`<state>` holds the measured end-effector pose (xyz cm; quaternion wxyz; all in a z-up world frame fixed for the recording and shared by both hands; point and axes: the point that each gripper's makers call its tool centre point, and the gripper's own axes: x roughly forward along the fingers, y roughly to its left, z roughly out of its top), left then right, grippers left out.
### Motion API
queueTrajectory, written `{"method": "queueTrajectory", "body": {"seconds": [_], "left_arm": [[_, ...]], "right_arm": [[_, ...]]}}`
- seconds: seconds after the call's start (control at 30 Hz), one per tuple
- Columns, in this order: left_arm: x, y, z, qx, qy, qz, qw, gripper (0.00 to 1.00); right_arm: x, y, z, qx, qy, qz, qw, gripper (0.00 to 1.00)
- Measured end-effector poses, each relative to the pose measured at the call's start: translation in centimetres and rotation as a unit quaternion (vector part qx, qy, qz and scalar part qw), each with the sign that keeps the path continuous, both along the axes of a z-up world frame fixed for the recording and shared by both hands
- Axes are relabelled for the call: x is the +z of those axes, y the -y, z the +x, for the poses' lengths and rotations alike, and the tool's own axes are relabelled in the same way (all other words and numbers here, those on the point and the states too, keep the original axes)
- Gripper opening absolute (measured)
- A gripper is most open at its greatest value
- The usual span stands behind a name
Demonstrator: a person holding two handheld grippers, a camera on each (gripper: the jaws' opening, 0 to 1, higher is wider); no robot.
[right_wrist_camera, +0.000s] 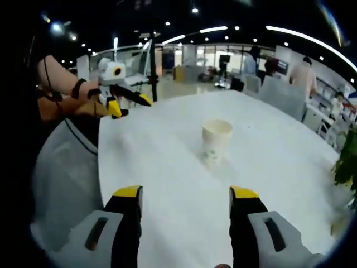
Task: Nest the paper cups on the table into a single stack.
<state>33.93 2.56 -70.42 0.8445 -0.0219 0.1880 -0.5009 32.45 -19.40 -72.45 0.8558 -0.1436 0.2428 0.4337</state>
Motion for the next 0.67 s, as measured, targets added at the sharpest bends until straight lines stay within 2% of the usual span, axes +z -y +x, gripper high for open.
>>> {"method": "queueTrajectory", "body": {"seconds": [0.03,0.1,0.13,0.2,0.23,0.27,0.33,0.37,0.57,0.67], "left_arm": [[0.3,-0.4,0.0,0.014,-0.015,-0.016,0.9997,0.8],[0.6,-1.1,0.3,0.035,-0.02,-0.036,0.9986,0.91],[0.9,-1.3,0.3,0.038,-0.016,-0.04,0.9984,0.98],[1.3,-1.8,-0.2,0.034,-0.011,-0.038,0.9986,0.99],[1.6,-2.0,-0.4,0.03,0.003,-0.037,0.9989,0.99],[1.6,-2.1,-0.5,0.021,0.023,-0.023,0.9992,0.99],[1.2,-2.4,-1.2,0.004,0.036,0.012,0.9993,0.99],[1.0,-2.5,-1.5,-0.004,0.039,0.022,0.999,0.99],[0.8,-2.9,-2.0,-0.003,0.039,0.033,0.9987,0.99],[-0.1,-3.5,-2.0,-0.004,0.032,0.052,0.9981,0.99]], "right_arm": [[0.1,0.1,0.0,-0.013,-0.001,0.01,0.9999,0.86],[0.1,0.6,0.0,-0.035,-0.006,0.02,0.9992,1.0],[0.3,0.7,-0.1,-0.031,-0.003,0.023,0.9992,1.0],[0.5,1.2,-0.3,-0.042,-0.007,0.029,0.9987,1.0],[0.5,1.4,-0.3,-0.045,-0.005,0.029,0.9986,1.0],[0.6,1.6,-0.4,-0.047,-0.005,0.03,0.9984,1.0],[0.5,1.7,-0.4,-0.053,-0.01,0.033,0.998,1.0],[0.5,1.7,-0.5,-0.054,-0.01,0.033,0.998,1.0],[-0.3,1.3,-0.9,-0.045,-0.02,0.023,0.9985,1.0],[-0.4,1.2,-1.0,-0.037,-0.019,0.017,0.999,1.0]]}}
